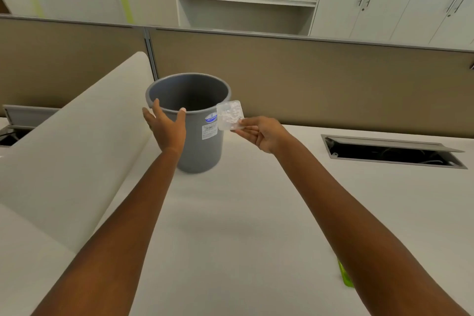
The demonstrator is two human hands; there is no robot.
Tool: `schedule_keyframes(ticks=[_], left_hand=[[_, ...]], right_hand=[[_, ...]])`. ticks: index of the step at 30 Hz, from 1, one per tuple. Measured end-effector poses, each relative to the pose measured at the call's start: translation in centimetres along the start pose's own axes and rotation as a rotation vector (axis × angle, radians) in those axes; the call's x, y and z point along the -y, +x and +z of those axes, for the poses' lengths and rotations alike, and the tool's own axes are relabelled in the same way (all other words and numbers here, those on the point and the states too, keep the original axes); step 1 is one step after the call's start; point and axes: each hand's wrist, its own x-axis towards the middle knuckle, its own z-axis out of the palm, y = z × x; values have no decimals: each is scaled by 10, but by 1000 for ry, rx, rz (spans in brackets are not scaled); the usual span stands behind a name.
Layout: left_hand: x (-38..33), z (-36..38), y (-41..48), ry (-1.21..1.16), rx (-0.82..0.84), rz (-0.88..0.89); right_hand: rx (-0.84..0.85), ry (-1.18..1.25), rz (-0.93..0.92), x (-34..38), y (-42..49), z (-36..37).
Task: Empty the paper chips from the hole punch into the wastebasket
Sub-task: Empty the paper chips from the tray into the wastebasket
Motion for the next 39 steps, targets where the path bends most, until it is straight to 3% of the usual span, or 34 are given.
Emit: schedule_keyframes(ticks=[9,18,20,23,25,28,32,39], left_hand=[[15,17,24,106,68,107],[24,21,29,98,77,98],[26,20,30,143,71,117],[28,18,34,199,86,135],[29,16,37,227,107,144],[30,14,41,250,130,152],[29,12,43,279,132,150],[27,13,42,301,138,139]], right_hand=[[-53,-55,10,22,50,45],[-174,-315,-90,22,83,78],[-217,-495,-184,22,92,84],[-291,-1083,-440,22,100,89],[-242,-1399,-600,22,97,94],[-27,-1711,-667,22,96,98],[184,-1839,-664,23,93,99],[66,-1890,-809,20,93,99]])
